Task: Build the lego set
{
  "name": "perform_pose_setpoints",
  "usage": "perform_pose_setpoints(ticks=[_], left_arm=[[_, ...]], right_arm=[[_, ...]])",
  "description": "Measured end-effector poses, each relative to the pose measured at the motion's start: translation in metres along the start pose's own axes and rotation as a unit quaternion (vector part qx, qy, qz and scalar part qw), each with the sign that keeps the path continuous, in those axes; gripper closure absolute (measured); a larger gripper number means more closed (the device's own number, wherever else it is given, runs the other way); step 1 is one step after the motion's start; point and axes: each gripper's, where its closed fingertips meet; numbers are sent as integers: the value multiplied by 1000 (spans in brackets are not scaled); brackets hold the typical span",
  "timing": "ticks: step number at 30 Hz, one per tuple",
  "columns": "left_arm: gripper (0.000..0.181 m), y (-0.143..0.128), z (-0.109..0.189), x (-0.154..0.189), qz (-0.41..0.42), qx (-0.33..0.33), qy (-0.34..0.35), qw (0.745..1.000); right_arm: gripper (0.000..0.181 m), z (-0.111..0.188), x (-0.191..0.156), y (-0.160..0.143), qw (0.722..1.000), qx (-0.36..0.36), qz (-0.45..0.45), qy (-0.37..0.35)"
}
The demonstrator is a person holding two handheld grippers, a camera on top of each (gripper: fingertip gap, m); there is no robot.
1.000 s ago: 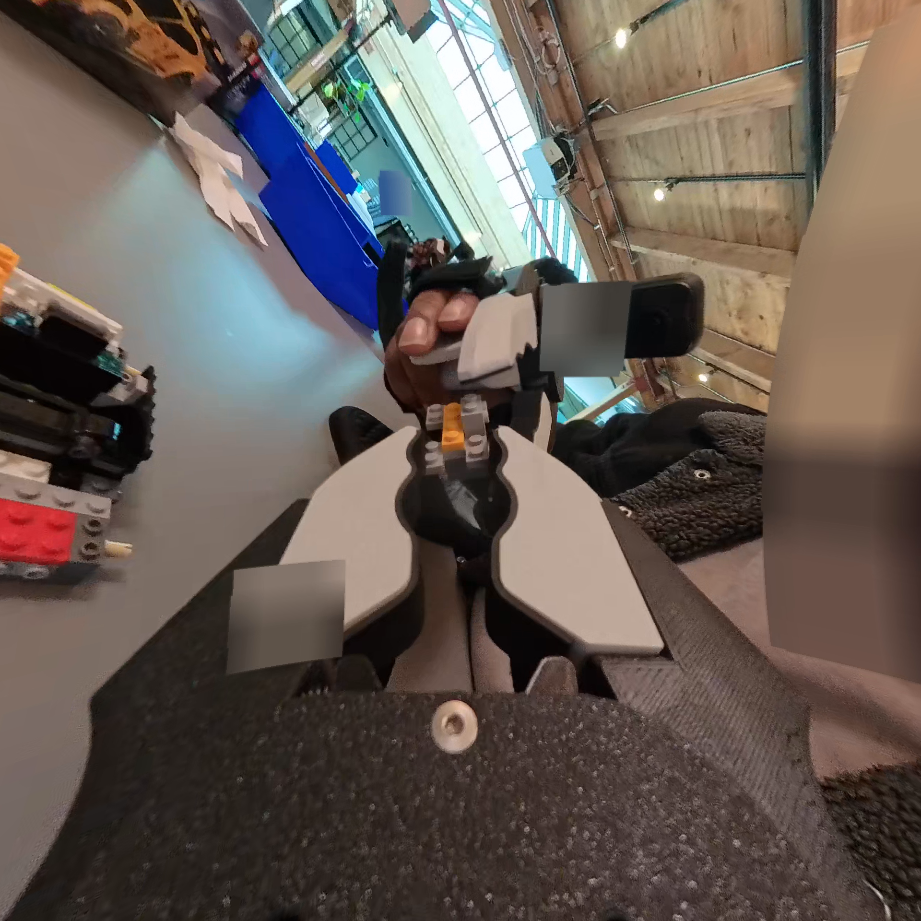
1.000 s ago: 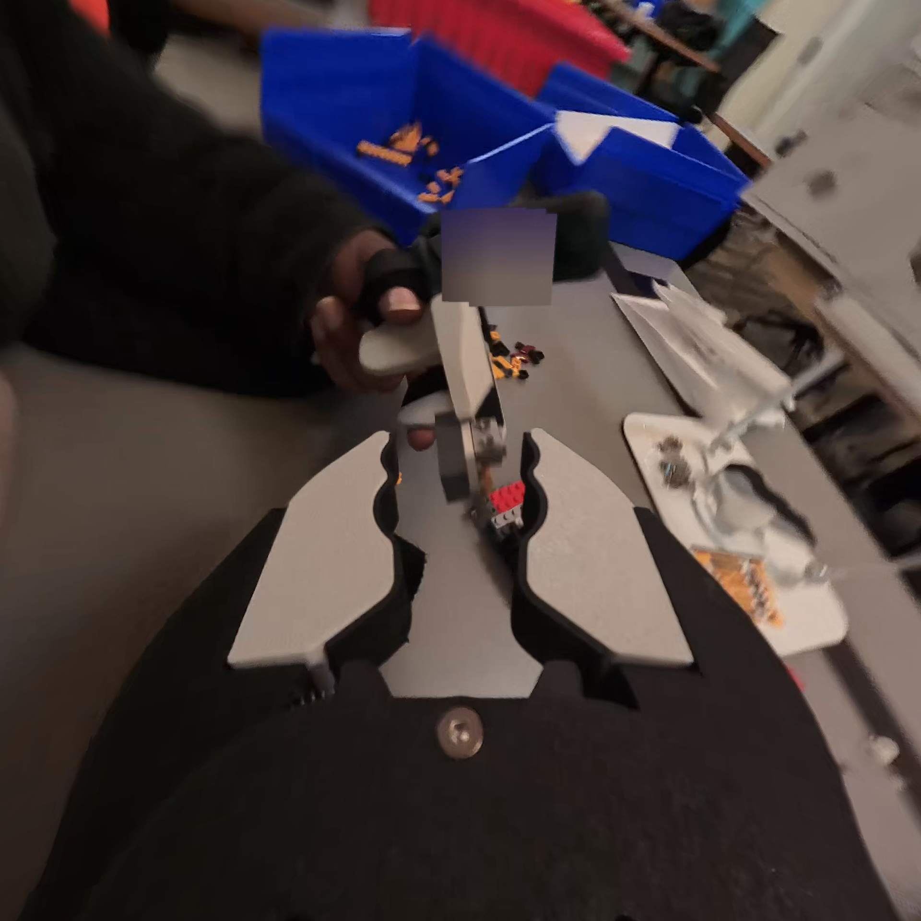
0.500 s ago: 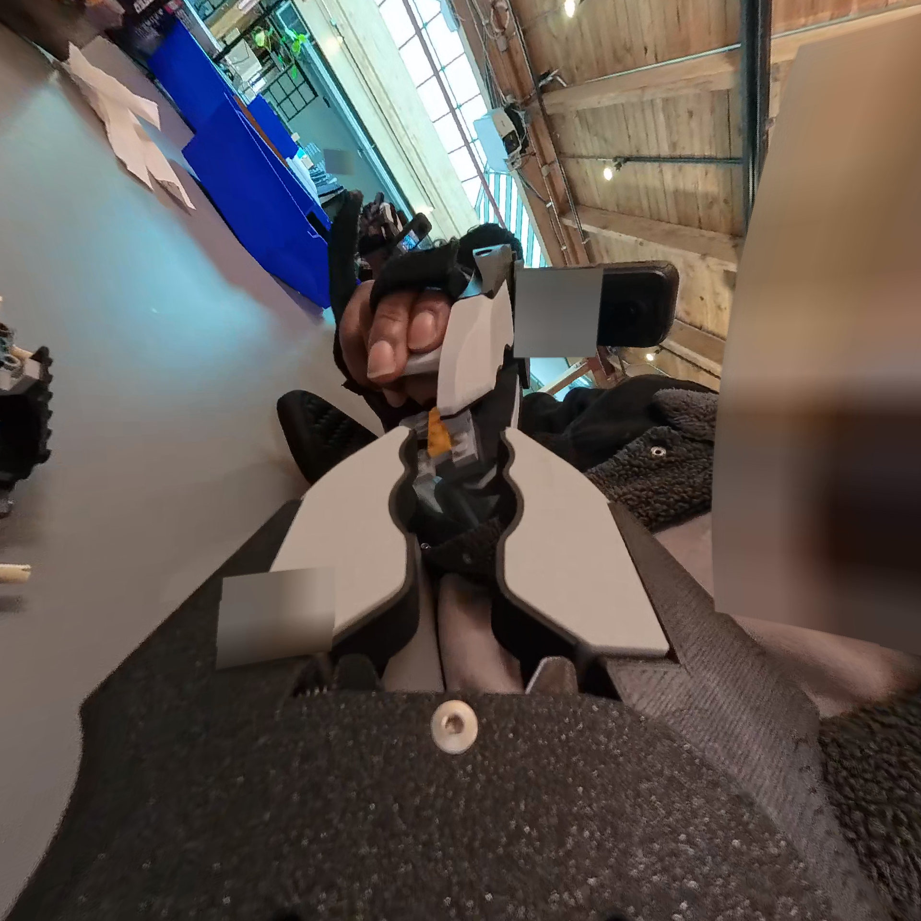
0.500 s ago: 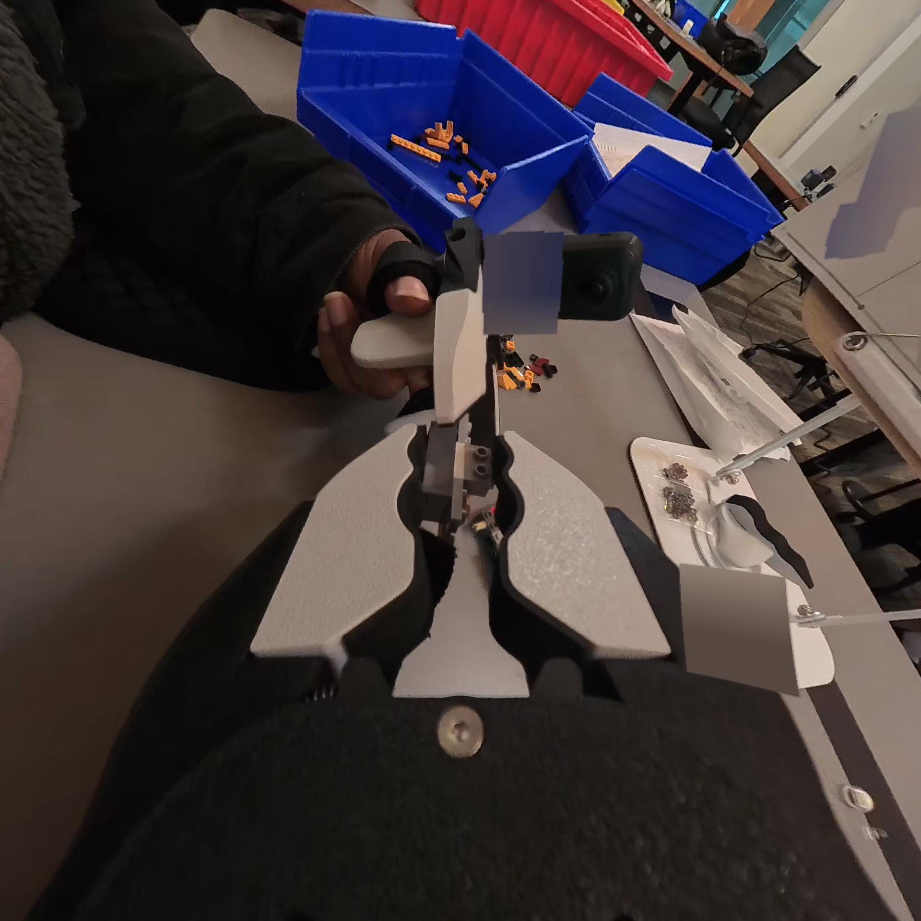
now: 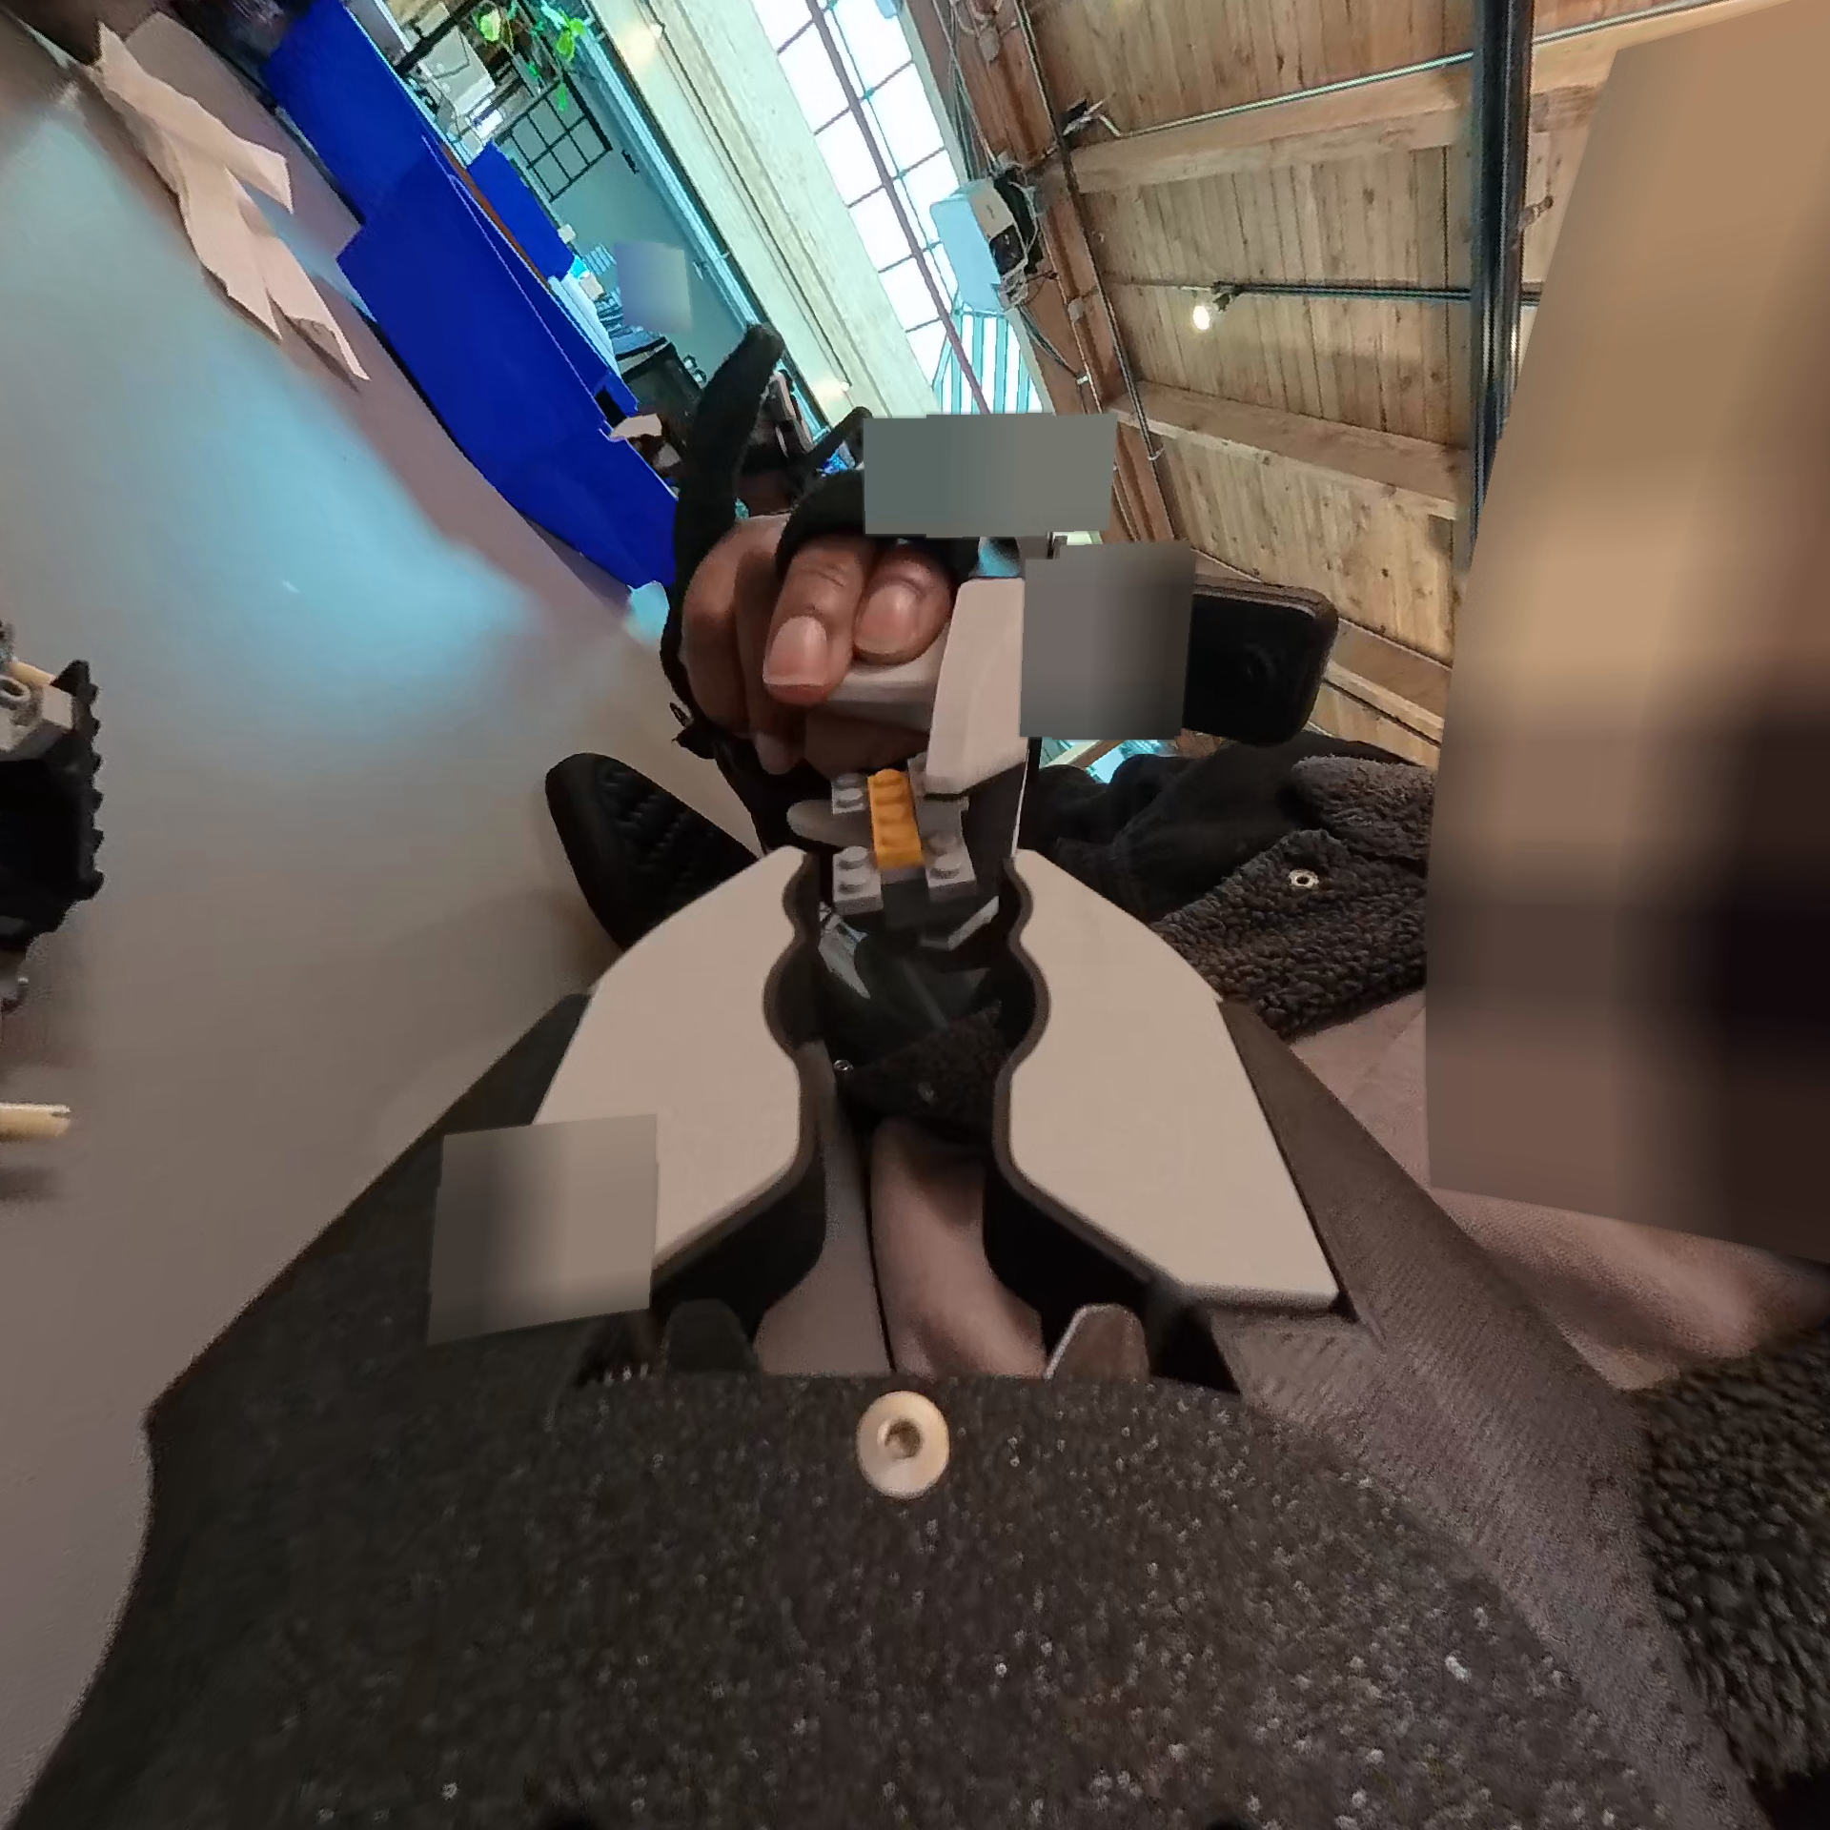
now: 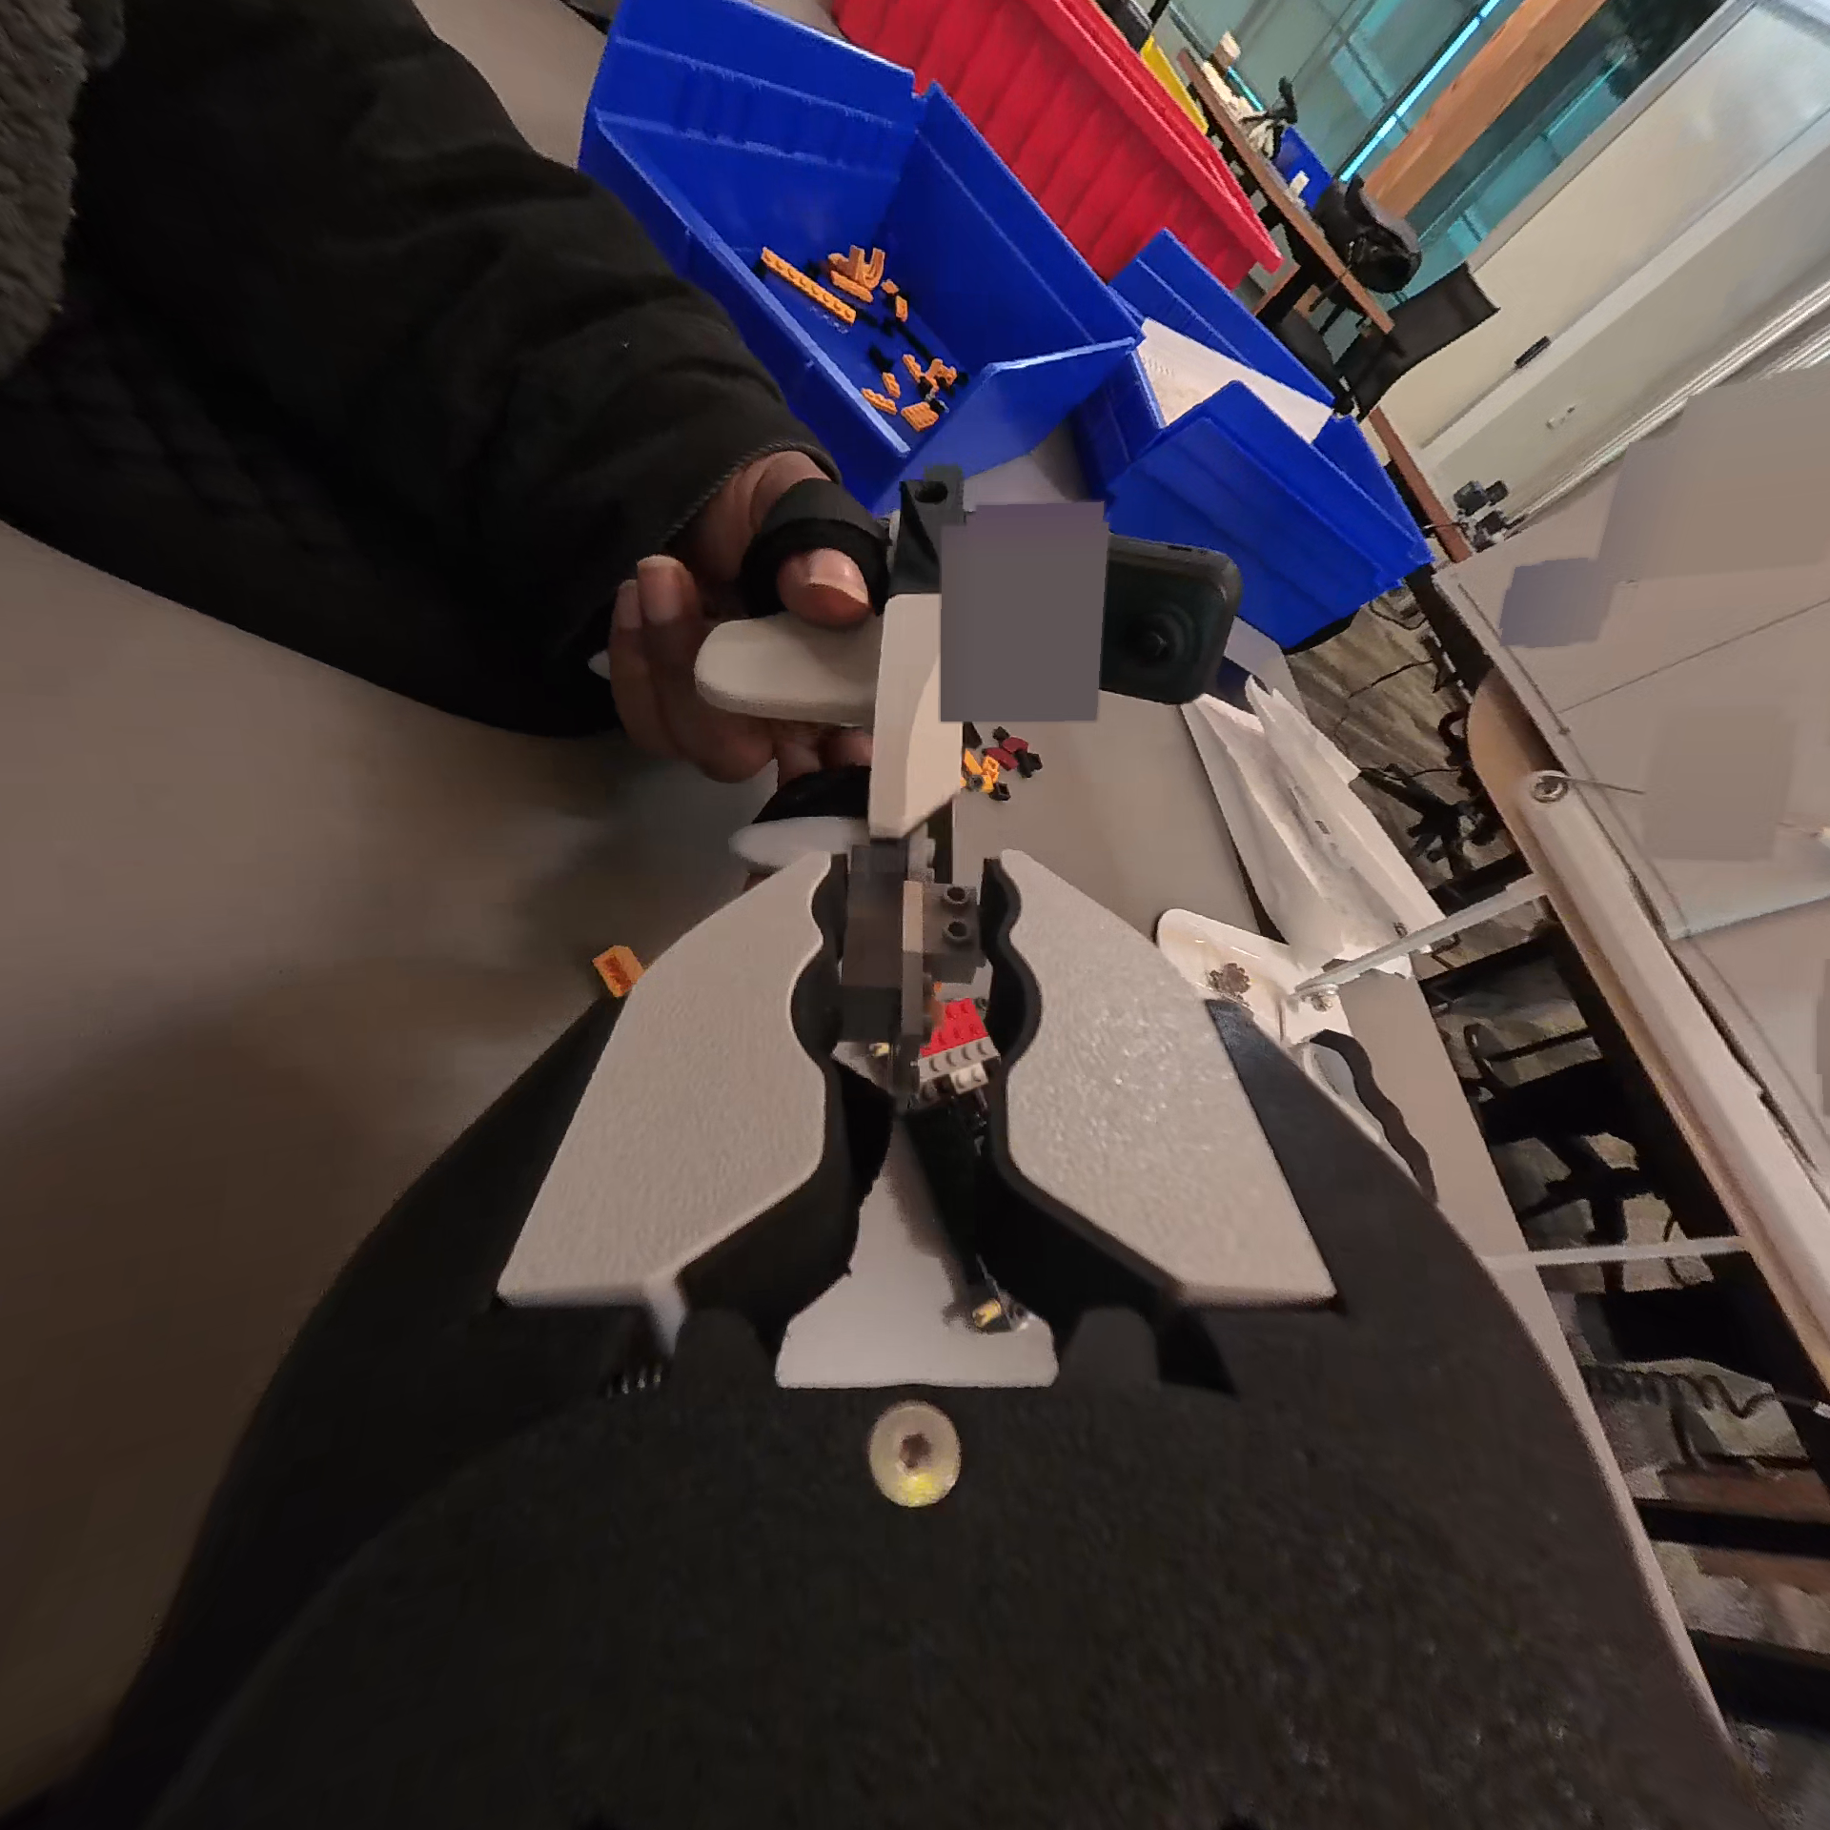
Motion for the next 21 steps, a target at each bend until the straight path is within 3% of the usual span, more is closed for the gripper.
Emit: perform_pose_setpoints(ticks=[17,21], left_arm=[[157,-2,-1,2,-34,-4,17,999],[157,1,-1,-3,-38,5,38,999]], right_arm=[[155,4,5,1,999,31,-13,-33],[154,3,7,-7,999,10,-22,-43]])
Point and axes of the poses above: each gripper's, where its closed fingertips meet, z back along the fingers, y out of its top, x = y × z across the jaws, and after that the axes turned 14 degrees about y, right-handed
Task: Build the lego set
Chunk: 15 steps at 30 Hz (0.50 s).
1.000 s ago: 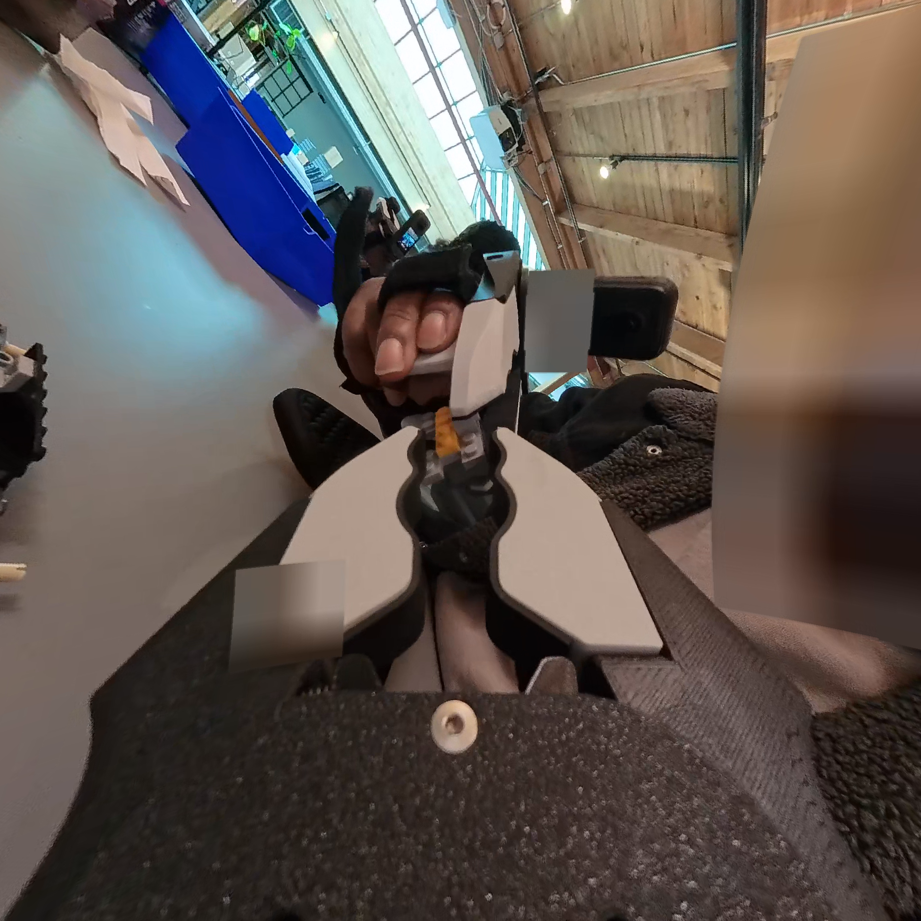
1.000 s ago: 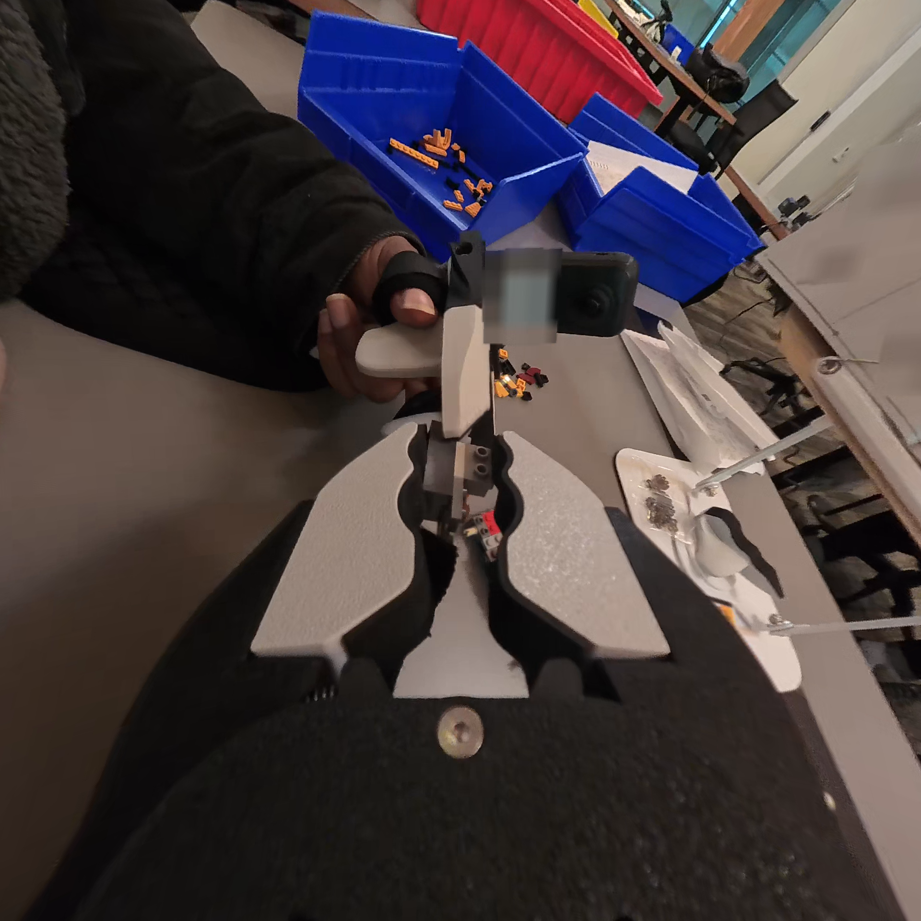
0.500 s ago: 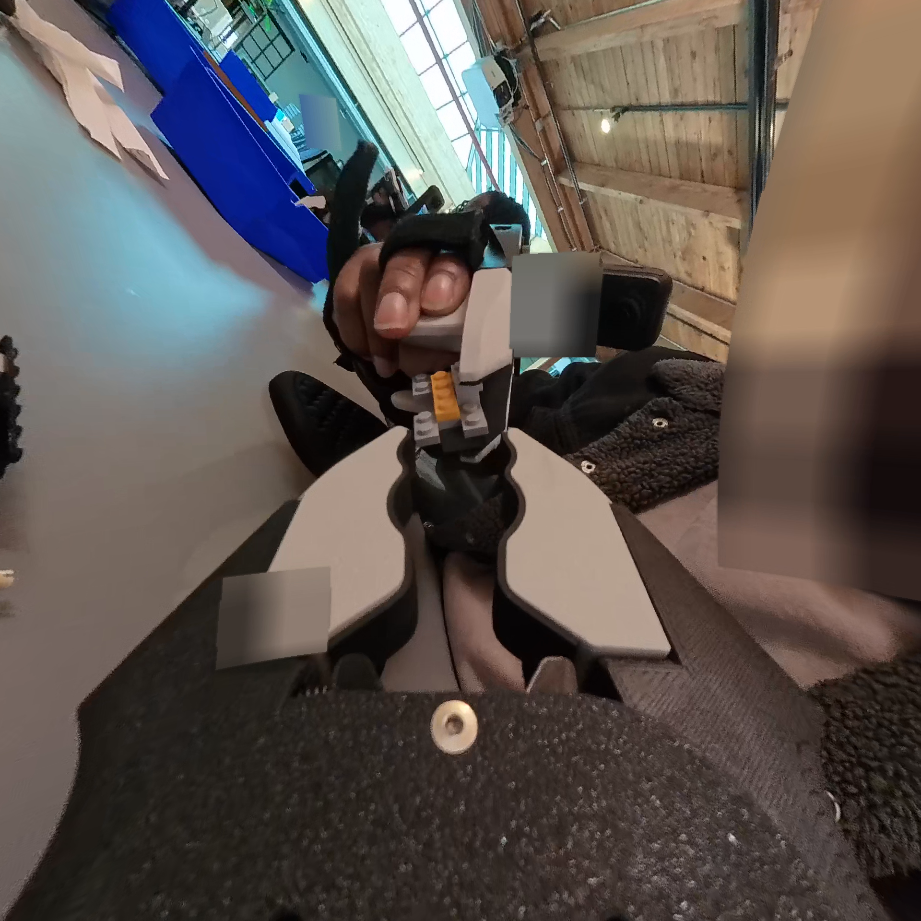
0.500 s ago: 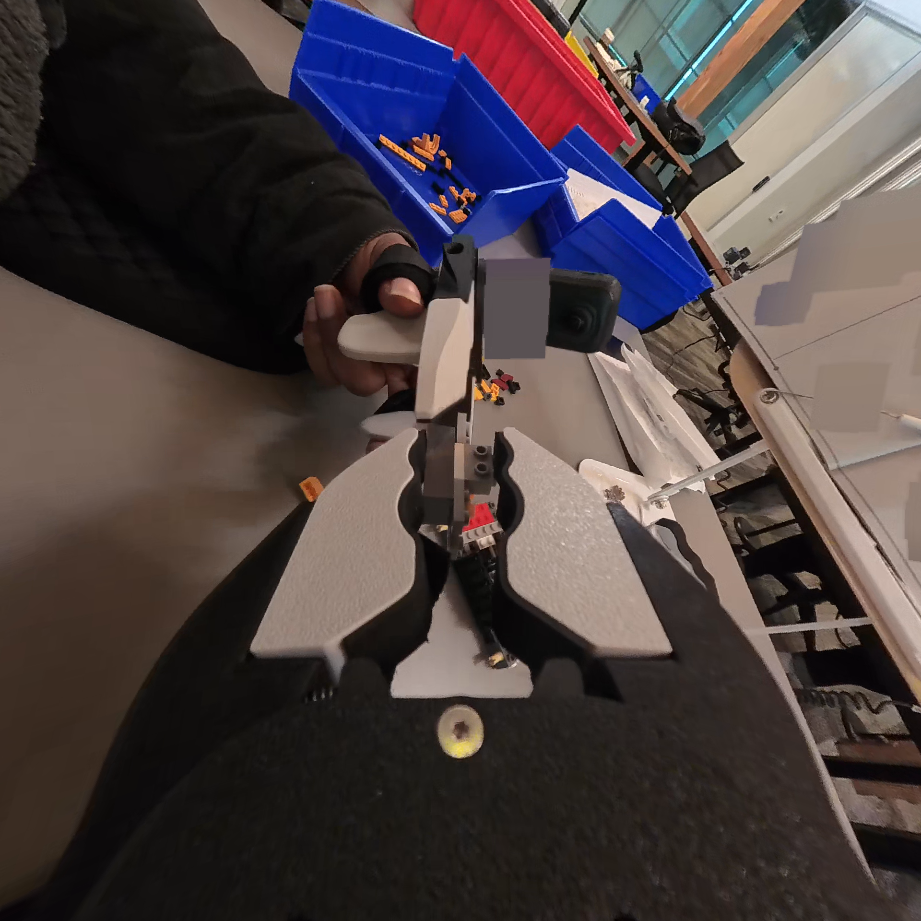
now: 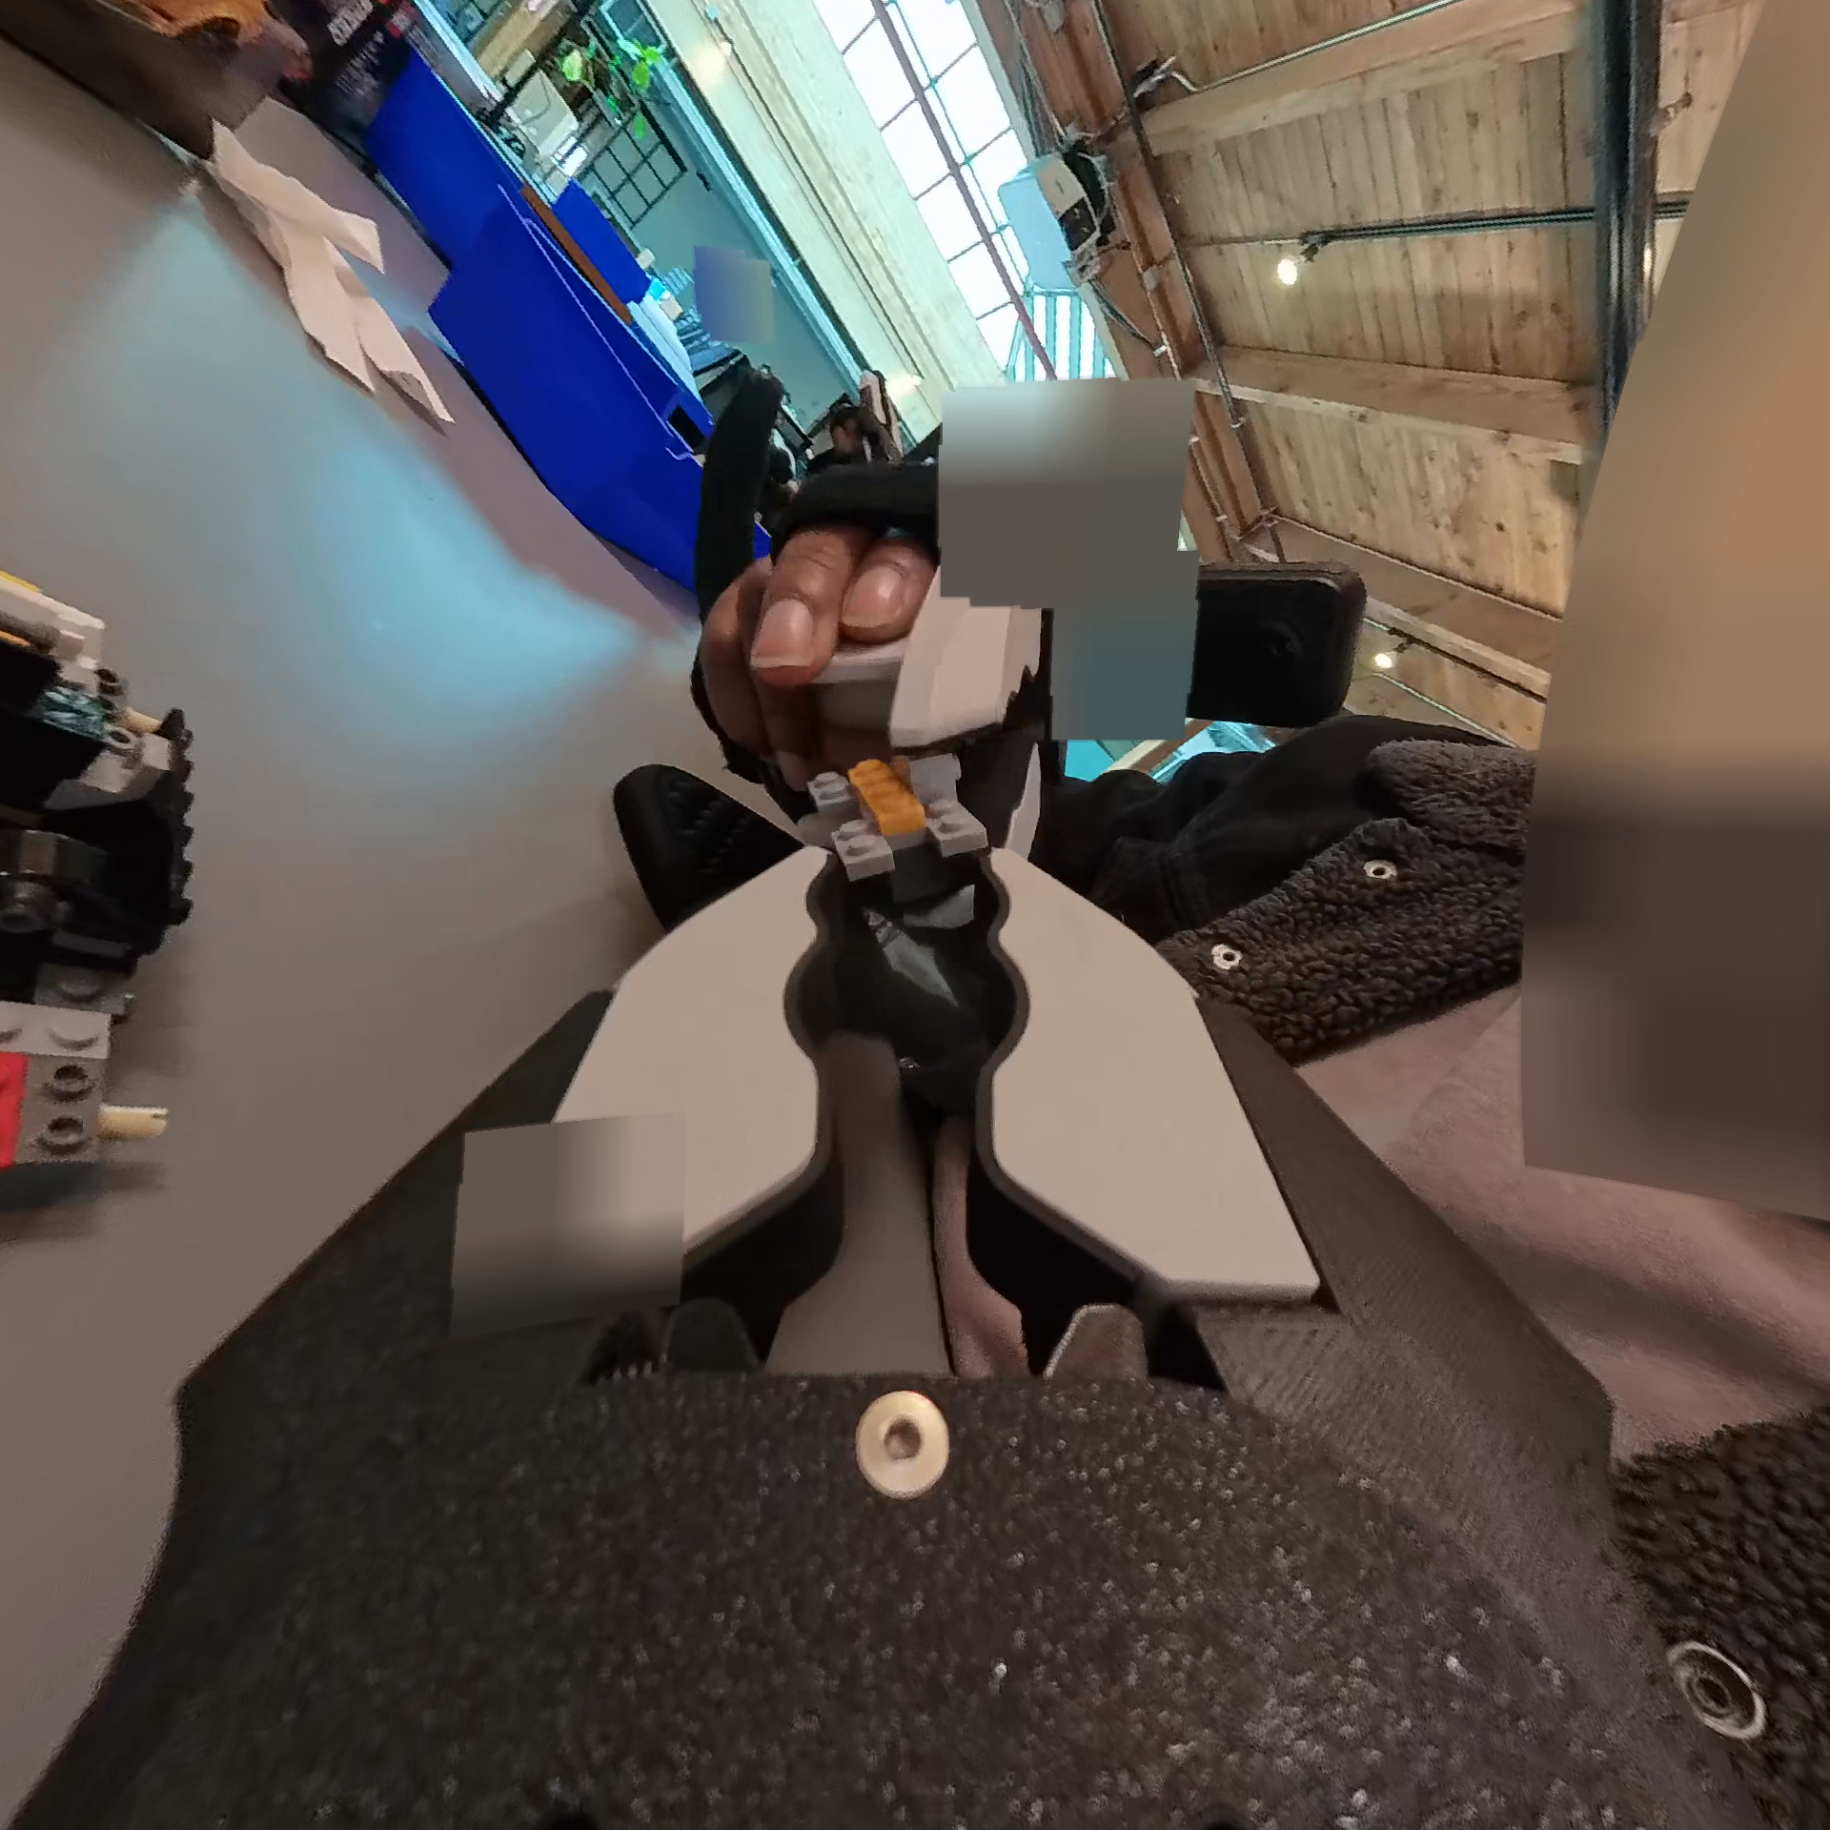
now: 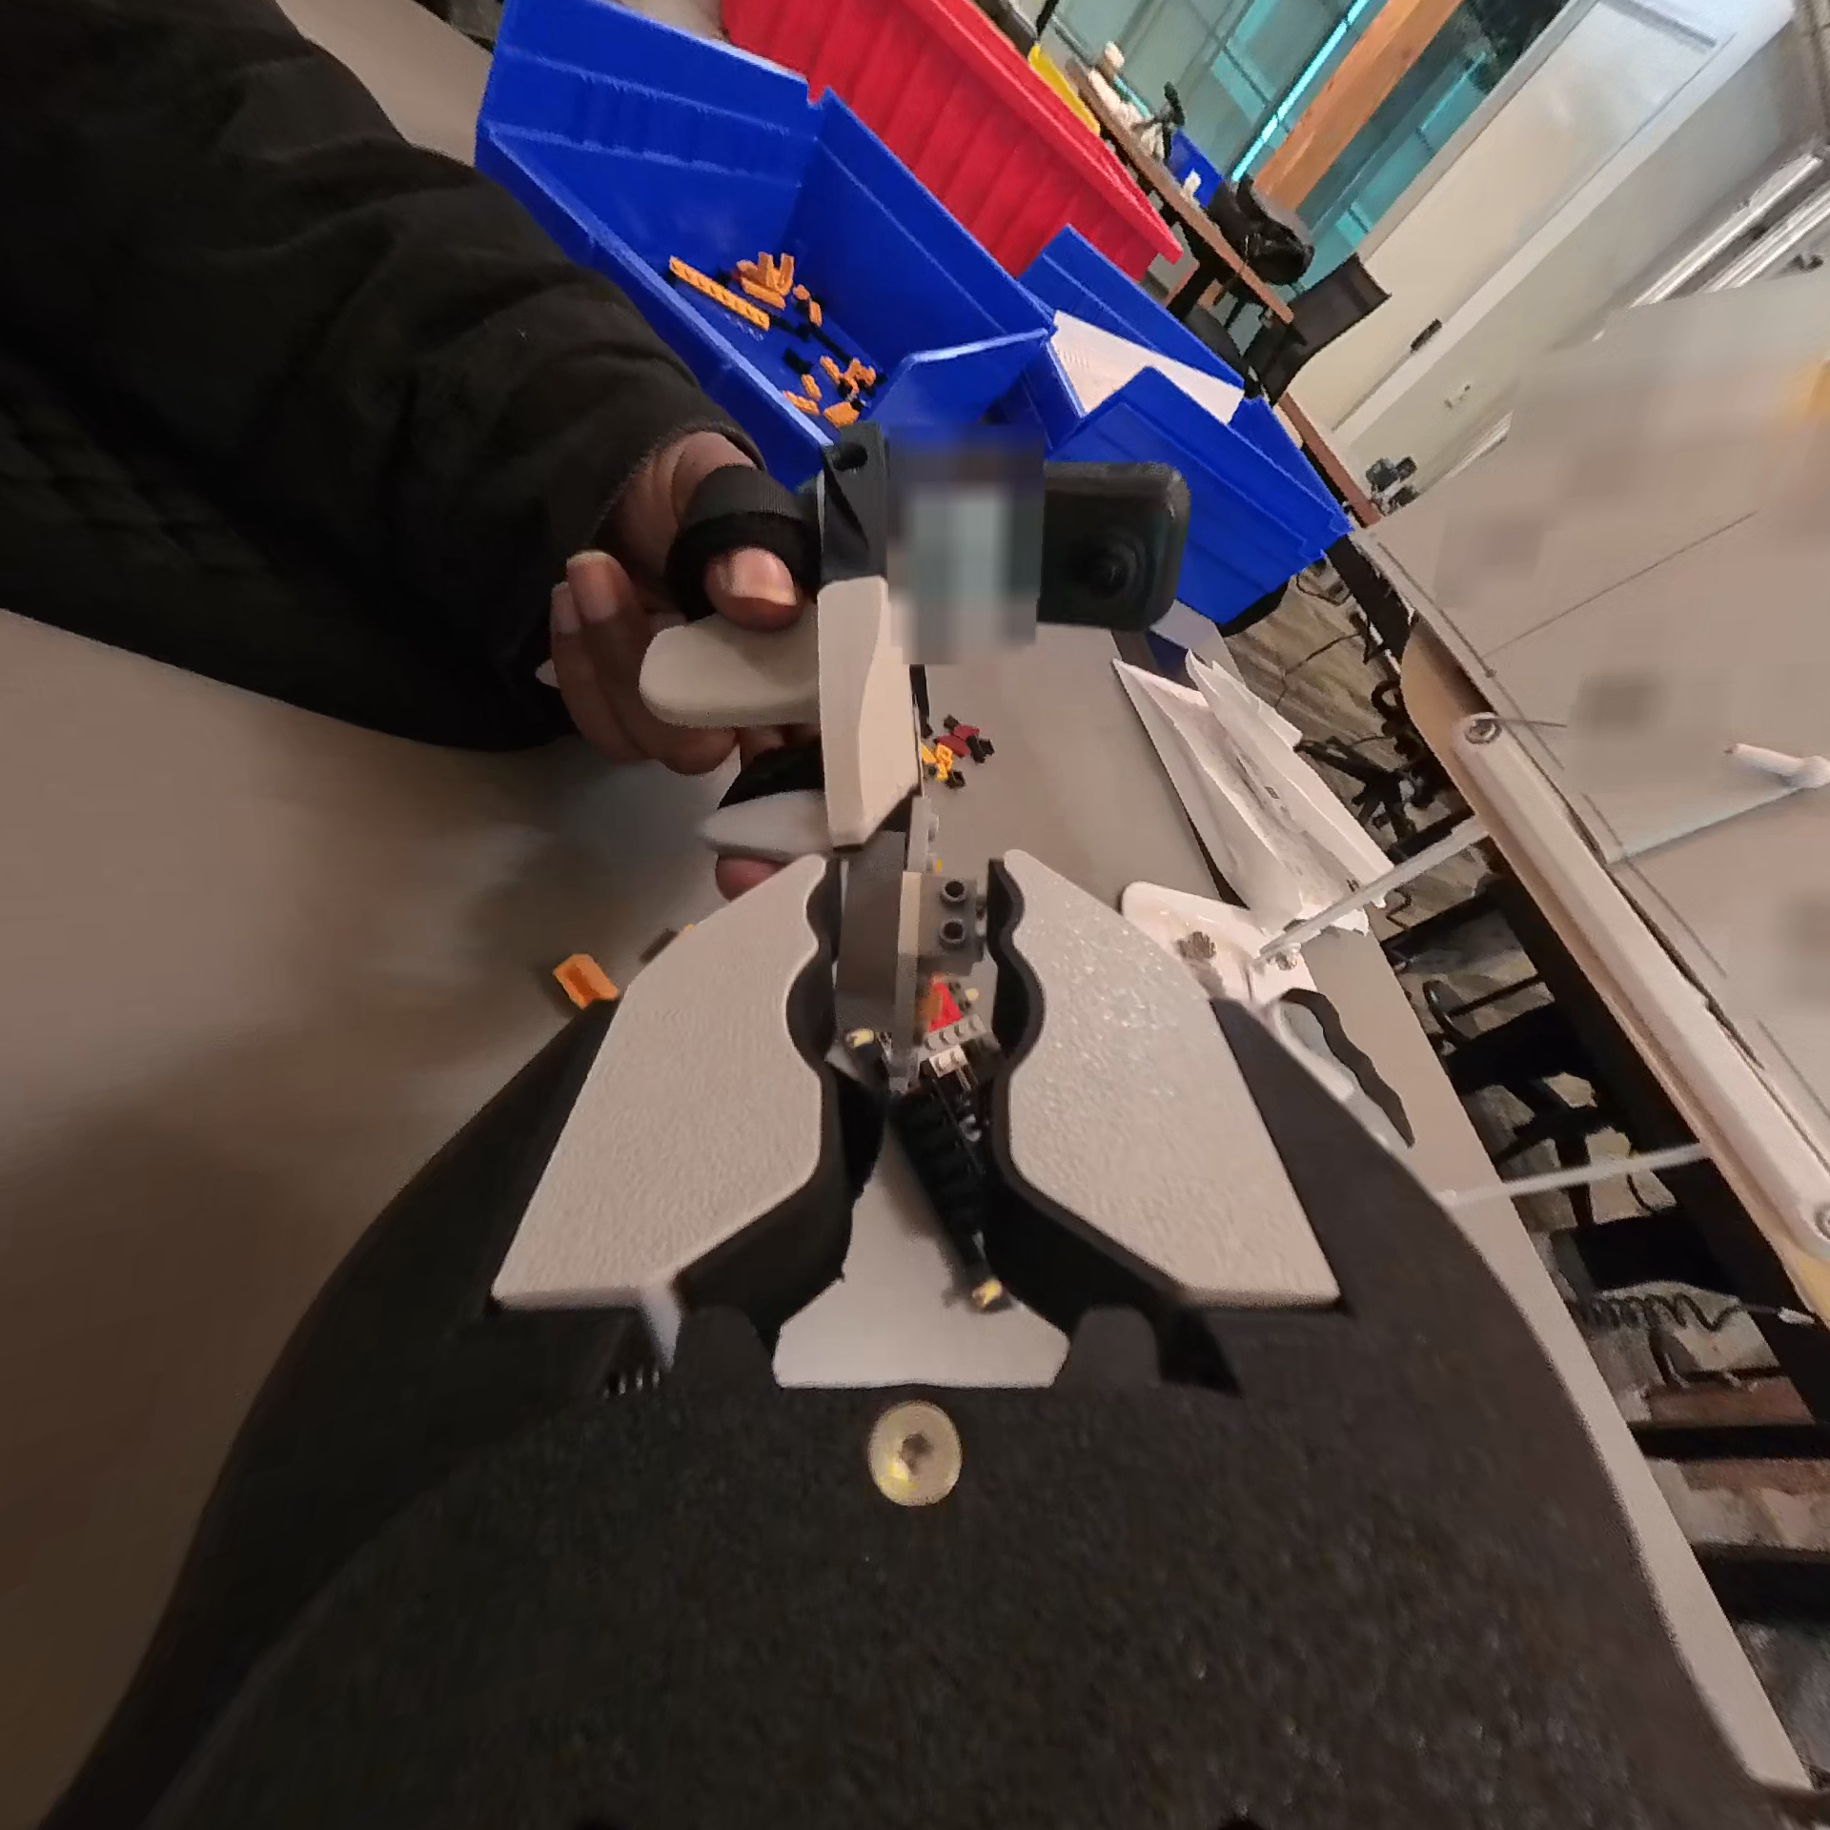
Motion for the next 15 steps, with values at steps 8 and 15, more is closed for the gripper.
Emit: perform_pose_setpoints(ticks=[8,15], left_arm=[[156,1,-2,-5,-92,10,75,993],[141,12,-1,9,-339,76,149,926]], right_arm=[[154,5,1,-11,999,2,-42,1],[154,22,5,18,941,248,-218,69]])
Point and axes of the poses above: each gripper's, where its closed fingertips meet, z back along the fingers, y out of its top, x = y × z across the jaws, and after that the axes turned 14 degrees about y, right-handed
